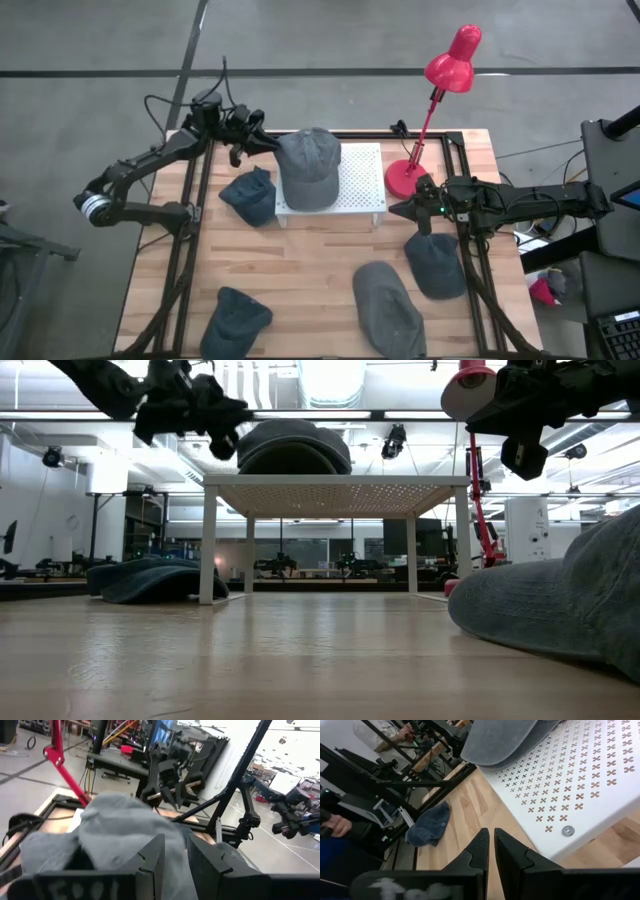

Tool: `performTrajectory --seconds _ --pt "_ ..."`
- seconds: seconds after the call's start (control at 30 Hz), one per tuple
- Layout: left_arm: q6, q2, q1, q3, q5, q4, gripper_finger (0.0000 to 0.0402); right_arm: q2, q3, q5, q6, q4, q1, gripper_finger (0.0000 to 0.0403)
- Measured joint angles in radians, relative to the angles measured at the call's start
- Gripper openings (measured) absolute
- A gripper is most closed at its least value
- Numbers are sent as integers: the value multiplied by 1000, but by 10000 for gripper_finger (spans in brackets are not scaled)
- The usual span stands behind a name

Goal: Pick & Place hat
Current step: Stack the left gray cap on the gray cap on the shelf, then put the top left blue cap on the shelf

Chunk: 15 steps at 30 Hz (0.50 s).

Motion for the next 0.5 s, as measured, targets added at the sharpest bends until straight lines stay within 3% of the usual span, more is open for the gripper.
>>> performTrajectory --seconds 0.27,0.5 --pt "-89 -143 0 6 0 -11 87 0 0 0 -1 0 0 27" --pt "-109 -303 -19 5 -65 -194 87 0 0 0 -2 0 0 27"
